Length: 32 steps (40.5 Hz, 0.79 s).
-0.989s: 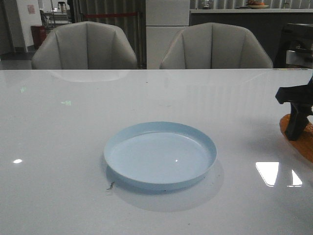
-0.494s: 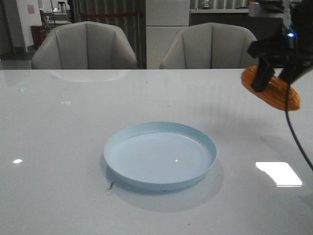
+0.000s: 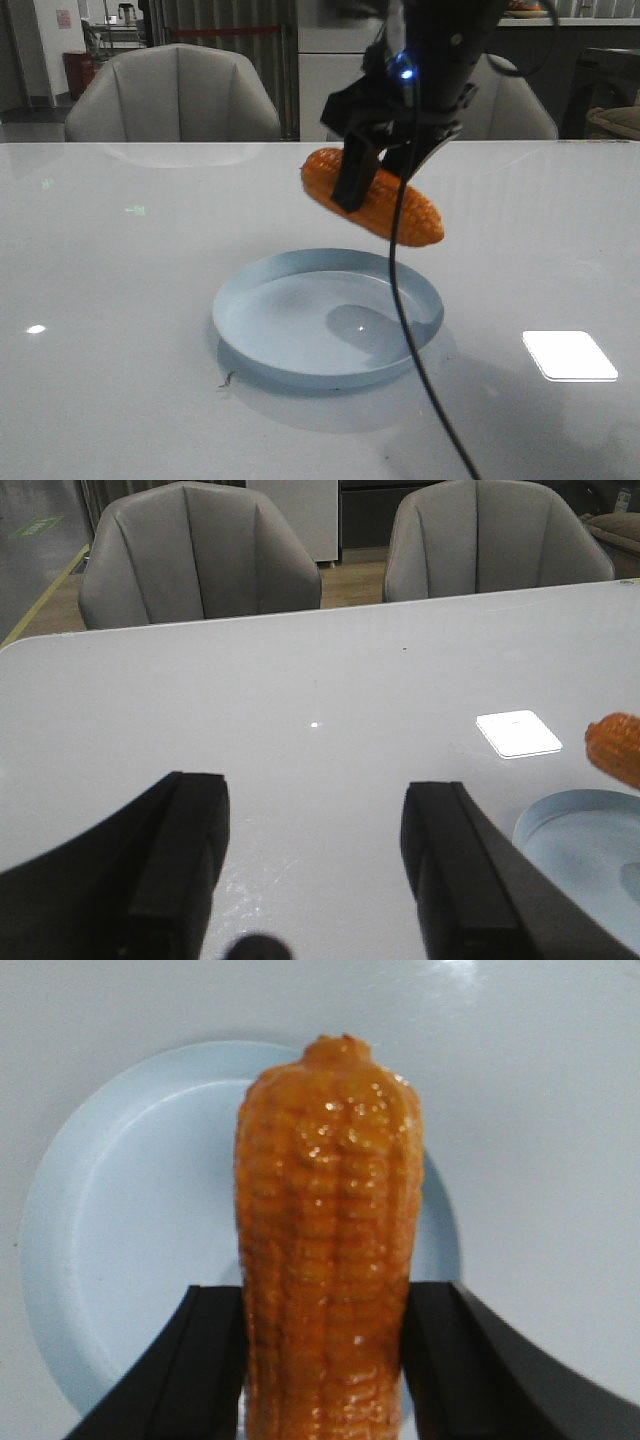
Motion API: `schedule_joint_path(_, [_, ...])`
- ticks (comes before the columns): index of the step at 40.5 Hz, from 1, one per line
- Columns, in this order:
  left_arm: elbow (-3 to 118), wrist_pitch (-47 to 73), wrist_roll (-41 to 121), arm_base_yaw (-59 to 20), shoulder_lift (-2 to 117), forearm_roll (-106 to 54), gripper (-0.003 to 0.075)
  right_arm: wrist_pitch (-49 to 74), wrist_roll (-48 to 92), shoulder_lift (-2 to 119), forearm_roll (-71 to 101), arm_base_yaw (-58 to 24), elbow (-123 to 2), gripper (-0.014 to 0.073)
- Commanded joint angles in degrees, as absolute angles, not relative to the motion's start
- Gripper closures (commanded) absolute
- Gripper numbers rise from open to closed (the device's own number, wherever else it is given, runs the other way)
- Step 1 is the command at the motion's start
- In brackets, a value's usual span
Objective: Place corn on plate with both arms
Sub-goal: 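Lower the held corn onto the plate with the right gripper, then open the right gripper and raise it away from the corn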
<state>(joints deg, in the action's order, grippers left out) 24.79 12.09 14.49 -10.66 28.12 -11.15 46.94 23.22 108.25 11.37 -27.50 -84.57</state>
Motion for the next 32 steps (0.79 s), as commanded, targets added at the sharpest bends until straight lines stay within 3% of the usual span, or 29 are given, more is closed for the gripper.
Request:
schedule_joint_path(1, [26.5, 7.3, 14.3, -10.7, 28.3, -11.3, 0.0271, 45.4, 24.2, 107.8, 12.2, -29.4, -86.5, 0.0357])
schedule_joint_path(13, [26.5, 4.2, 14.3, -10.7, 28.3, -11.3, 0.0271, 44.6, 24.2, 112.7, 12.2, -30.8, -86.5, 0.0332])
schedule_joint_path(22, [26.5, 4.2, 14.3, -10.7, 28.3, -11.3, 0.0271, 45.2, 24.2, 113.7, 12.2, -30.8, -86.5, 0.0085])
schedule_joint_path(32, [26.5, 4.2, 14.3, -10.7, 28.3, -11.3, 0.0271, 55.3, 24.2, 113.6, 12.1, -30.8, -94.3, 0.0085])
